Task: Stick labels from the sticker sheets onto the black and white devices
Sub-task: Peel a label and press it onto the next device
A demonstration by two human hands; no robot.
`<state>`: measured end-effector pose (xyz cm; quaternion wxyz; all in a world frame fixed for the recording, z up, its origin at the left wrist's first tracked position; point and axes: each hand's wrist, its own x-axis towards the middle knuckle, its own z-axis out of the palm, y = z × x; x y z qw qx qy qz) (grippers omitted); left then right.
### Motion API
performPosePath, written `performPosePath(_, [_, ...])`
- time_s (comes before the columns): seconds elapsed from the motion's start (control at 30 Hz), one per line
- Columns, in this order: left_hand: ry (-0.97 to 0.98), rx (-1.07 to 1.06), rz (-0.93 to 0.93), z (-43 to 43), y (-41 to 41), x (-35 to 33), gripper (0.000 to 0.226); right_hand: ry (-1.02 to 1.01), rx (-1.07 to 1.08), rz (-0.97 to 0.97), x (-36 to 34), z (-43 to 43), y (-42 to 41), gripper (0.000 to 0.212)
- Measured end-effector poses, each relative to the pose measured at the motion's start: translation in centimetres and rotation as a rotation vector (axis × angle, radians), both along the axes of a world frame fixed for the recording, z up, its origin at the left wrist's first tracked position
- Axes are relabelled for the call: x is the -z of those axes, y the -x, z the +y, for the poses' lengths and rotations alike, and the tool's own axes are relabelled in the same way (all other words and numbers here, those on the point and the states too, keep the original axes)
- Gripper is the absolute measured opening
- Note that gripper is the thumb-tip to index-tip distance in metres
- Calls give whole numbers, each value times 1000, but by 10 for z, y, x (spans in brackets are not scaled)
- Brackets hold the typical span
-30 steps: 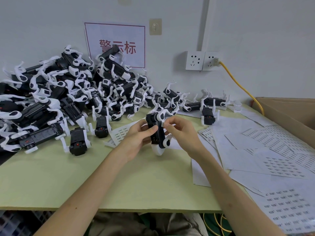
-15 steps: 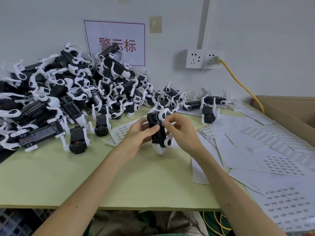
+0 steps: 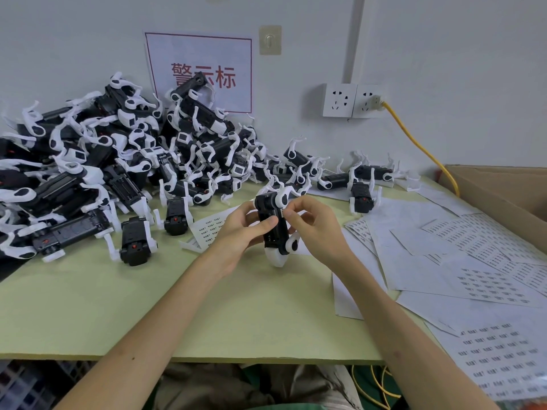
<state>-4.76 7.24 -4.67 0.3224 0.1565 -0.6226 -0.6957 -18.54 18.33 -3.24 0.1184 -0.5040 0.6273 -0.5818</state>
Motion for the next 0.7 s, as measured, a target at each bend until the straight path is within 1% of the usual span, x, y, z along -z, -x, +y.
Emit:
performPosePath(0.3, [49, -38, -29, 1, 1, 0, 48, 11, 29, 25, 2, 0, -1, 16])
performPosePath(0.47, [68, -55, -49, 0, 1, 2, 38, 10, 36, 27, 2, 0, -1, 15])
performPosePath(0.57, [84, -62, -54, 1, 1, 1, 36, 7, 43, 22, 3, 0, -1, 14])
performPosePath(0.7, [137, -51, -60, 2, 0, 1, 36, 4, 35, -10, 1, 0, 0, 17])
